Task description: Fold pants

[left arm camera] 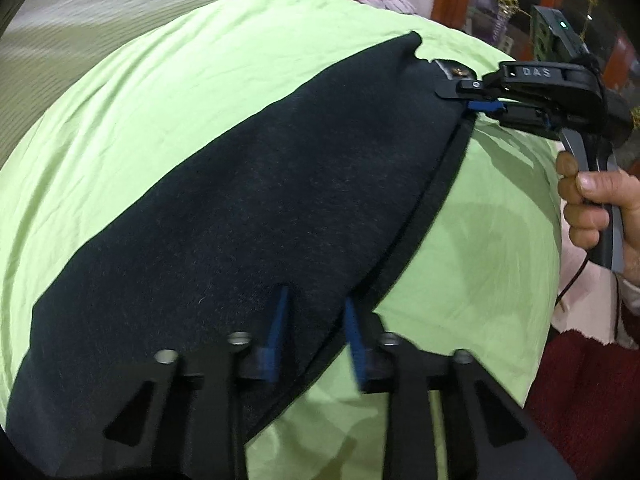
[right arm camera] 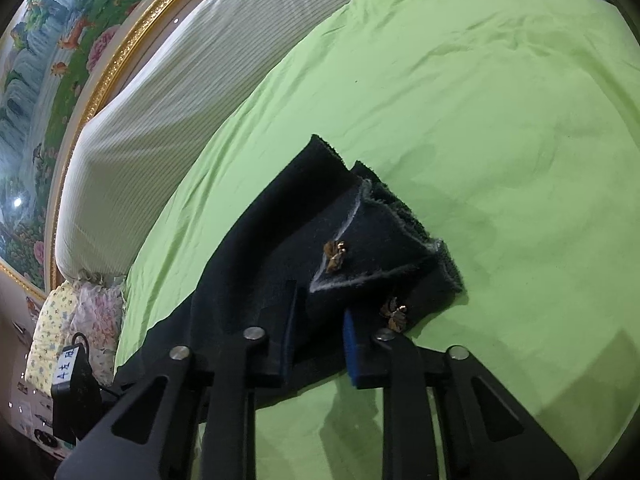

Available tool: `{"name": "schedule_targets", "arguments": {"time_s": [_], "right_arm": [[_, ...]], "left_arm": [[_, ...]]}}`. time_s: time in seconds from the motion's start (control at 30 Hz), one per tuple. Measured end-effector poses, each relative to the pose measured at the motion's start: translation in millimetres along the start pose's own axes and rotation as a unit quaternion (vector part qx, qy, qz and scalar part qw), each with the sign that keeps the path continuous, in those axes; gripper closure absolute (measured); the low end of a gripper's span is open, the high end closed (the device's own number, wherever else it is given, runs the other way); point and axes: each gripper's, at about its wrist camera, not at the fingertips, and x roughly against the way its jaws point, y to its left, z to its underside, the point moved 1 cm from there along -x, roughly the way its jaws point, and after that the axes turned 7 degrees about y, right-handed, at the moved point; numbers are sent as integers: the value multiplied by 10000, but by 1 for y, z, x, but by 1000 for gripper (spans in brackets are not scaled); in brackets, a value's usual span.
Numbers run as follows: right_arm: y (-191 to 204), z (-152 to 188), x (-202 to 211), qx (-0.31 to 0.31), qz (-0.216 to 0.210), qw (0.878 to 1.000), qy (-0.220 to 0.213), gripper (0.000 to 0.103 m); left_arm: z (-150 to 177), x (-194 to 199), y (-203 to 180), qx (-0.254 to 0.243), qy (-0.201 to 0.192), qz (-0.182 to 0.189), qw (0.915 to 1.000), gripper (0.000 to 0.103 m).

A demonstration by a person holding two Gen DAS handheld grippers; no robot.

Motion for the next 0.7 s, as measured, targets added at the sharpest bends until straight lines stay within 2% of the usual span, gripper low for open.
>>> {"name": "schedule_targets", "arguments": {"time_s": [0.07, 0.13, 0.27, 0.4, 0.53, 0.6, 0.63, 0.67, 0.7], "right_arm": [[6, 0, 0, 15, -22, 10000, -64, 96], [9, 1, 7, 103, -17, 9998, -163, 96], [9, 3, 21, 266, 93, 9992, -292, 97], [-4, 4, 9, 151, 277, 9995, -60, 97], [-7, 7, 17, 75, 236, 9996, -141, 93], [-5, 9, 26, 132, 302, 9992, -220, 85], [-6, 10, 29, 145, 277, 9992, -233, 82], [-7, 12, 32, 146, 260, 9993, -245, 69], [-9, 14, 35, 120, 246, 9992, -274, 51]], "left_arm": [[0, 2, -2, -49, -21, -30, 10000, 95], [-1, 8, -5, -34, -73, -67, 9999, 97], [1, 19, -11, -103, -180, 12, 9998, 97], [-2, 6, -16, -126, -32, 36, 9999, 96], [-11, 14, -9, 111, -55, 225, 9997, 88], [-15, 22, -5, 145, -127, 297, 9994, 85], [-18, 27, -4, 163, -147, 405, 9989, 78], [-23, 33, -3, 193, -203, 514, 9983, 69], [-28, 38, -1, 237, -287, 570, 9977, 67]]}}
